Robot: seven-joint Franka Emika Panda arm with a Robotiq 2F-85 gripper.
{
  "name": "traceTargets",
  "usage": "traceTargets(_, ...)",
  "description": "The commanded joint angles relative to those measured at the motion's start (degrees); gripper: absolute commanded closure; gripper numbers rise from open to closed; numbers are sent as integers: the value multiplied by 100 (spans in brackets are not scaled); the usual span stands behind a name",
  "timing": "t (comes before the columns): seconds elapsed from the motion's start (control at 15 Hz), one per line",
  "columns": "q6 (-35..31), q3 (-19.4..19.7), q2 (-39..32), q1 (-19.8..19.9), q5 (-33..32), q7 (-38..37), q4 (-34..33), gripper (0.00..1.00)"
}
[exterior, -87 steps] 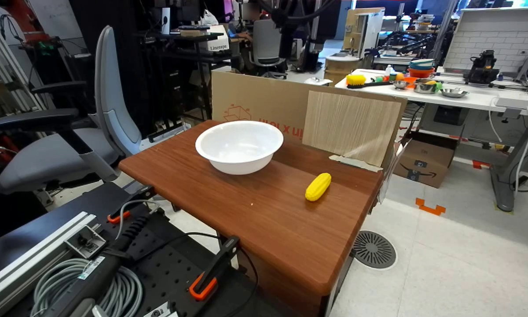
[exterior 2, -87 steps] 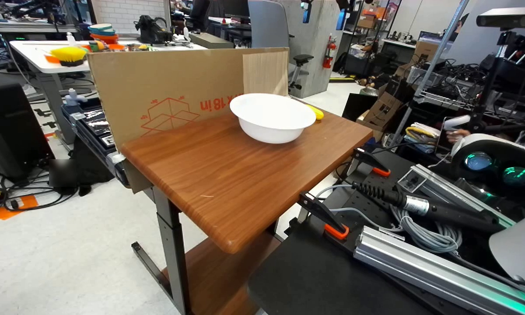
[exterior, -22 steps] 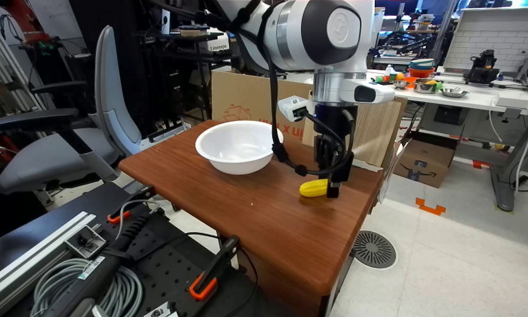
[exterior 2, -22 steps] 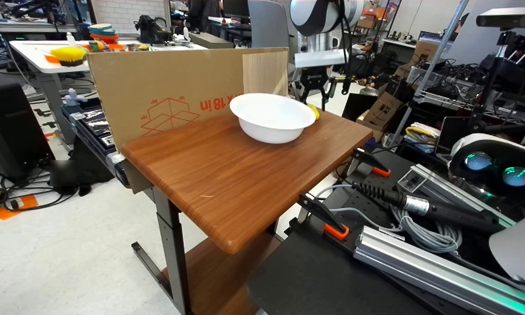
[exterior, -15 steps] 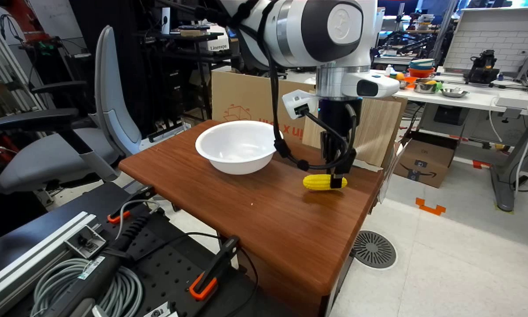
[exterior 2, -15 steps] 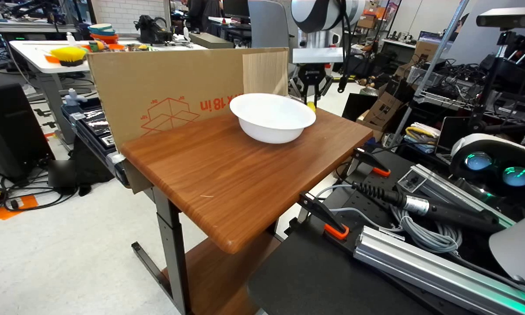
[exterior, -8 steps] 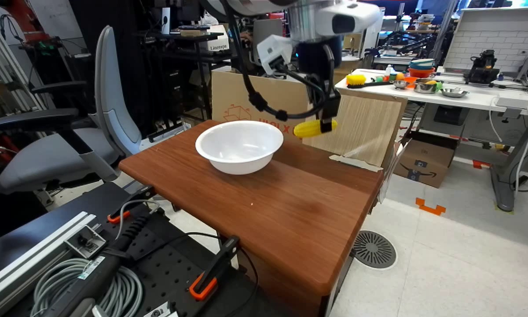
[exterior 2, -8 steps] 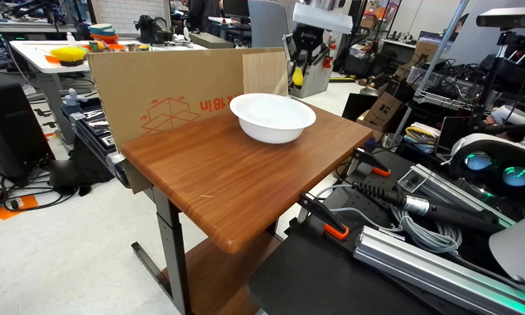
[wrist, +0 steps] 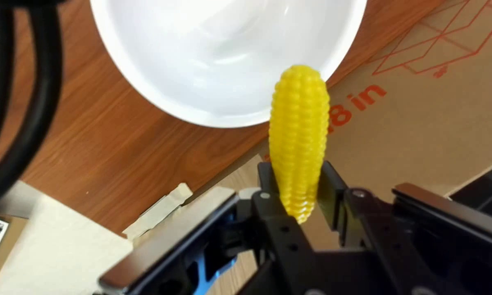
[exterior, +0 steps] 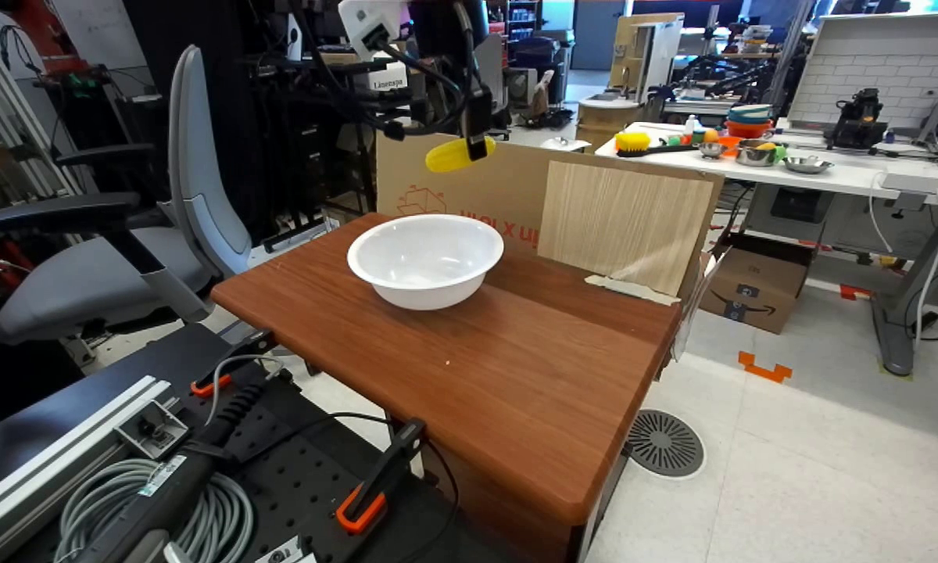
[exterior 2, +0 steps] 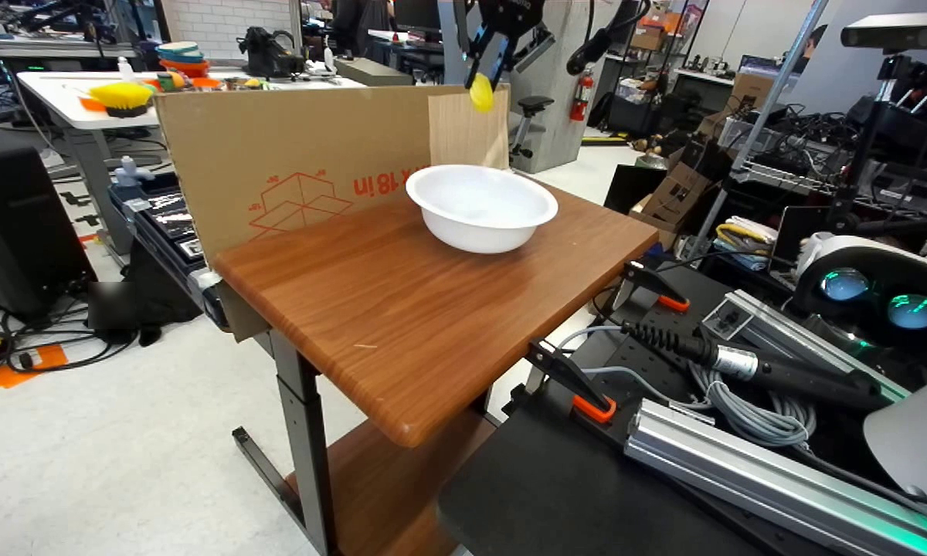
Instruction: Put the yellow object in the white bowl
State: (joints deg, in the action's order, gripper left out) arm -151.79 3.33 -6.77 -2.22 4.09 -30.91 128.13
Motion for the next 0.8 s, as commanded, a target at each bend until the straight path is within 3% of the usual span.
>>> traceTargets(0.0, 314, -130, -385, 63, 290, 378, -297, 93)
traceTargets(0.2, 610, 82, -967, 35, -90, -40, -689, 93)
traceTargets(0.47, 1470, 286, -1721, 23, -130, -55, -1386, 93)
traceTargets(0.73, 1736, 340, -2065, -144, -289, -93, -1774, 93)
